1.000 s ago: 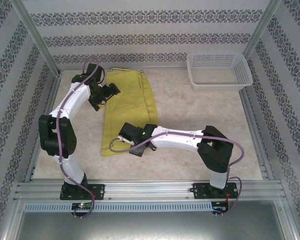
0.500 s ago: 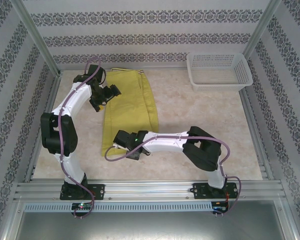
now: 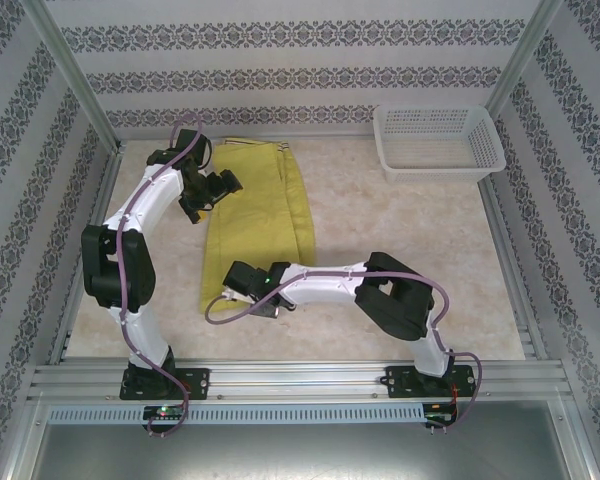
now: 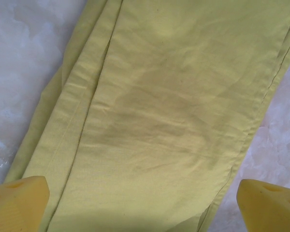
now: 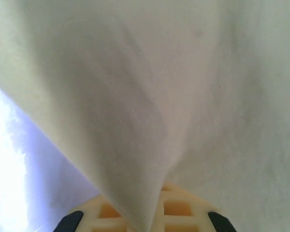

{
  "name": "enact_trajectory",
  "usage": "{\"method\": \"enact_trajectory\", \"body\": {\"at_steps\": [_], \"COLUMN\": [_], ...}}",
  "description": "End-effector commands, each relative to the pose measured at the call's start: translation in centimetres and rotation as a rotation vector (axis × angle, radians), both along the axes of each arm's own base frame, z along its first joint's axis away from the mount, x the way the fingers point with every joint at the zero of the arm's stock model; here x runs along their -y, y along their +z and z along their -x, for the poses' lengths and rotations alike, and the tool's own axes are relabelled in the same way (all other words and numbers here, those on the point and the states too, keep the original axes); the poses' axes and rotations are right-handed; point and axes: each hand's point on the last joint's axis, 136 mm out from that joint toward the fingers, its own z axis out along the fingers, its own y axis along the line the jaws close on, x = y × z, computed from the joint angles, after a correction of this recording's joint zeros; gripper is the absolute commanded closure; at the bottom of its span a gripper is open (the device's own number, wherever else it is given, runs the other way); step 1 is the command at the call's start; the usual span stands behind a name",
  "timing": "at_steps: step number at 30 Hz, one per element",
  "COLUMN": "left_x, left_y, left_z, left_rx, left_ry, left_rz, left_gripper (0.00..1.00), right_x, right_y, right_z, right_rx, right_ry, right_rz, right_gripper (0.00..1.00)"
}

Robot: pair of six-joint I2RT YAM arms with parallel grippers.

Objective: Roll up the long pants

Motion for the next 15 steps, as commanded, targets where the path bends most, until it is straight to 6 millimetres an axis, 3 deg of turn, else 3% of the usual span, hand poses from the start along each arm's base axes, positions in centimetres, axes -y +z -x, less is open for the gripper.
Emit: {"method": "enact_trajectory", "body": {"at_steps": [1, 15], "left_x": [-0.2, 0.0], "left_y": [-1.1, -1.0], "left_z": [0.0, -0.6], "left_rx": [-0.018, -0.017], "left_ry": [-0.012, -0.017], "left_rz": [-0.006, 0.003], "left_gripper": [0.0, 0.0], "right_x": [0.9, 0.2], "right_y": [-1.2, 6.1], "right_z": [-1.0, 1.8], "right_rx": [-0.001, -0.252], "right_ry": [-0.028, -0.035], "right_rz": [0.039, -0.055], "right_gripper": [1.0, 1.0]}}
